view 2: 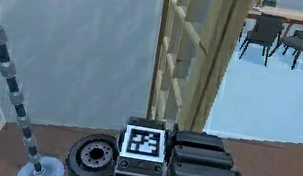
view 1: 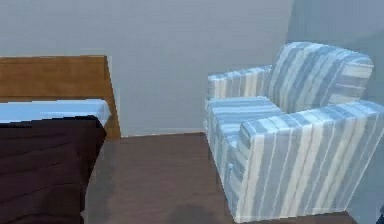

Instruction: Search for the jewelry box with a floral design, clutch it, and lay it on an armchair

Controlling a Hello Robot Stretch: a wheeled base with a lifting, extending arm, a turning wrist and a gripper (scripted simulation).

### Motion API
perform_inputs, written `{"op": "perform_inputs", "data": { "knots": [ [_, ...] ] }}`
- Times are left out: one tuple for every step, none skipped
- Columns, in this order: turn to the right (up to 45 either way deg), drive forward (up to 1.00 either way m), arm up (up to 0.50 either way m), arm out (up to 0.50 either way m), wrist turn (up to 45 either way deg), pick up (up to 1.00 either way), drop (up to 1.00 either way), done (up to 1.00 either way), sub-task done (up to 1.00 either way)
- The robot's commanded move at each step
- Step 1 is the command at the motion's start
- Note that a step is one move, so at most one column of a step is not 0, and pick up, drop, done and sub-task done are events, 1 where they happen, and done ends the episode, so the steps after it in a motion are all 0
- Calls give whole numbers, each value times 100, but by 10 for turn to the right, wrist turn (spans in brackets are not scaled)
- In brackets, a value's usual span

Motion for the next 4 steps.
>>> {"op": "perform_inputs", "data": {
  "knots": [
    [0, 80, 0, 0, 0, 0, 0, 0, 0],
    [-60, 0, 0, 0, 0, 0, 0, 0, 0],
    [0, 15, 0, 0, 0, 0, 0, 0, 0],
    [-30, 0, 0, 0, 0, 0, 0, 0, 0]
  ]
}}
